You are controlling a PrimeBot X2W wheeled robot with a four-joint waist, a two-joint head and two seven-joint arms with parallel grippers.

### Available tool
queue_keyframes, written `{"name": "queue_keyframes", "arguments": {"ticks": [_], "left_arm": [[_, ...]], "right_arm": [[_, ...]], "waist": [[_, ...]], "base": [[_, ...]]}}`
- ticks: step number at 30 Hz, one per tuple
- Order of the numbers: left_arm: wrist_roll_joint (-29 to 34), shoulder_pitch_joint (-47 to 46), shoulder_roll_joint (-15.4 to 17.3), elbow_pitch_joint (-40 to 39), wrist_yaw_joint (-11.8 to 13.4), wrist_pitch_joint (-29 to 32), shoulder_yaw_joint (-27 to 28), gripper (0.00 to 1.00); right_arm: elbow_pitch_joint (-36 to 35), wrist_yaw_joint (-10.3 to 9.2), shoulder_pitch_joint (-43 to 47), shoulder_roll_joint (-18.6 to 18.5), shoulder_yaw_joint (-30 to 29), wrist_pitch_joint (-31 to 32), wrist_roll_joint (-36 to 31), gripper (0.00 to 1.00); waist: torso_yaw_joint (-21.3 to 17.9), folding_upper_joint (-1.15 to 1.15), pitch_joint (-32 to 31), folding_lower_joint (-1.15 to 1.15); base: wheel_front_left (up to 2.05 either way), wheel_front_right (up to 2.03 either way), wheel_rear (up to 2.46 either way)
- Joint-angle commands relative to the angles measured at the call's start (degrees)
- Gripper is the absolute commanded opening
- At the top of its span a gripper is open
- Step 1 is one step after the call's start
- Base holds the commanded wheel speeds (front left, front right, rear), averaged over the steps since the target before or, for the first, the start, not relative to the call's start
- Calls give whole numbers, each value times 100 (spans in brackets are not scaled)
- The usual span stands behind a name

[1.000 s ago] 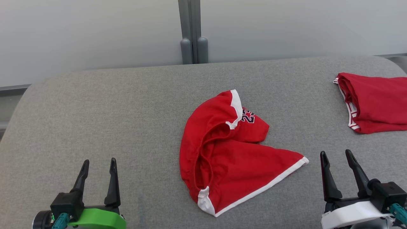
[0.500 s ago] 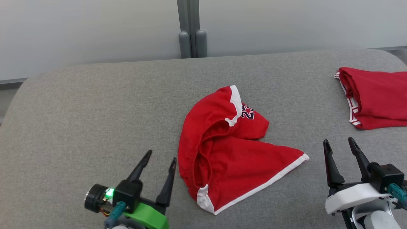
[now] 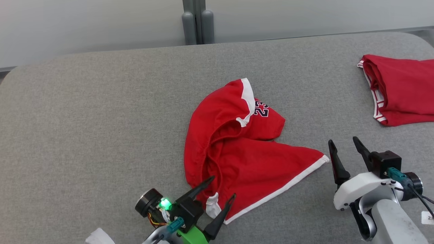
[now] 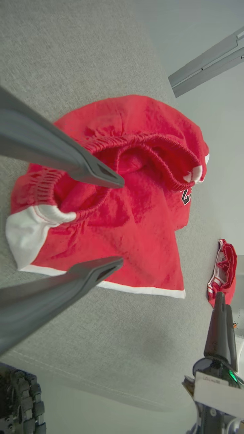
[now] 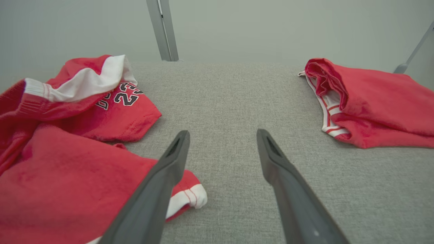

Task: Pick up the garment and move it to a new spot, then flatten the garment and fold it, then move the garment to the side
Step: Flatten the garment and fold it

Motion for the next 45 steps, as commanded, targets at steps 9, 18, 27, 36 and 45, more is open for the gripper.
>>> {"name": "queue_keyframes", "arguments": {"ticks": [9, 18, 27, 36, 45], "left_arm": [[-424, -422, 371, 649, 4, 137, -709, 100], [-683, -581, 480, 935, 4, 129, -944, 100], [-918, -722, 402, 1063, 4, 95, -1067, 0], [-1230, -594, 499, 597, 106, -11, -690, 0], [-1612, -1140, 768, -475, 229, 33, 41, 0]], "right_arm": [[995, -10, -606, 17, 394, -13, 229, 100], [1633, -10, -835, 18, 733, -13, 526, 100], [2170, -10, -969, 143, 1103, 4, 934, 0], [1407, -10, -805, -98, 1064, -7, 1303, 0], [630, -10, -1162, -424, 961, -7, 1809, 0]], "waist": [[-15, 0, 185, 0], [74, 0, 292, 0], [140, 0, 330, 0], [125, 0, 131, 0], [142, 0, 83, 0]], "base": [[0, 0, 0], [0, 0, 0], [0, 0, 0], [0, 0, 0], [0, 0, 0]]}}
